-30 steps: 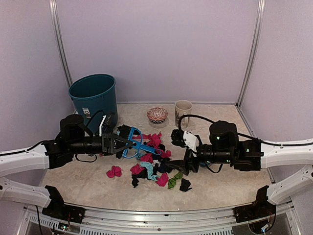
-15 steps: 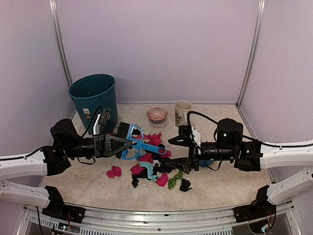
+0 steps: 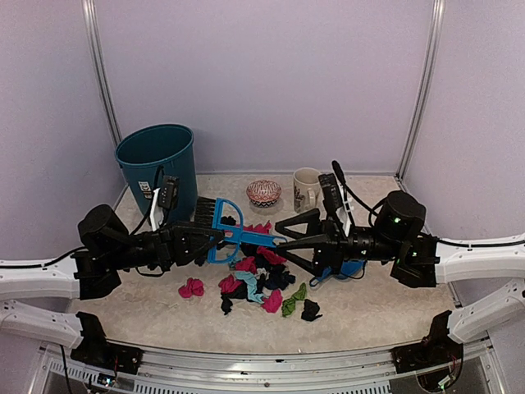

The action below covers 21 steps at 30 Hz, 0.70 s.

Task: Sweep away the paper scraps from the table
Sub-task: Pass from the left arm to the right

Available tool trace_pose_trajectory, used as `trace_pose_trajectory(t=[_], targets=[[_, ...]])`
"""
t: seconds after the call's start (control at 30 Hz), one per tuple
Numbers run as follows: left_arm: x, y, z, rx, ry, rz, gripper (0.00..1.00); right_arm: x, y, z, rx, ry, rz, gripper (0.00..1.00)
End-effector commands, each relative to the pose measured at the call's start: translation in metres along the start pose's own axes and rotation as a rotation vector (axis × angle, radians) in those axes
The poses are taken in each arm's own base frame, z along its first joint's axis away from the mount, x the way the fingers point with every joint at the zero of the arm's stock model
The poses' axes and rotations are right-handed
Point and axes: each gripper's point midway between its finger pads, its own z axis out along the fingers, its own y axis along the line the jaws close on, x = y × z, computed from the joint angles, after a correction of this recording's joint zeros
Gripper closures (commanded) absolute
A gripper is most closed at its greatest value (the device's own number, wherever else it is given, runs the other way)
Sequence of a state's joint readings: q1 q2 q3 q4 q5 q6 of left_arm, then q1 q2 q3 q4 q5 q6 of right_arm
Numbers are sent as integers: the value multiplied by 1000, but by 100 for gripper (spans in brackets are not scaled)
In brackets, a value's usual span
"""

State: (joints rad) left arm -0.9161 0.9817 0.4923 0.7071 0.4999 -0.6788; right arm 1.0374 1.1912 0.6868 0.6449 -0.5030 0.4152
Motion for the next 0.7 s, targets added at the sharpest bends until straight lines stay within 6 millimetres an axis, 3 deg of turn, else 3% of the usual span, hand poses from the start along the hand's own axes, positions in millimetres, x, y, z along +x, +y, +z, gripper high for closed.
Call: trace_pose_trajectory(t=[0.0,0.27,0.43,0.67], targets=[[-12,-3,3,4,-83,68,100,-16,2,1,-23,-63,119,33],[-12,-1,7,-21,-152,73,100,-18,-12,8,10,-147,193,43],[-17,1,7,-43,-200,60,100,-14,-13,19,1,-143,192,47],[-17,6,5,-65,-213,44,100,-15,-13,20,-3,-176,187,53]])
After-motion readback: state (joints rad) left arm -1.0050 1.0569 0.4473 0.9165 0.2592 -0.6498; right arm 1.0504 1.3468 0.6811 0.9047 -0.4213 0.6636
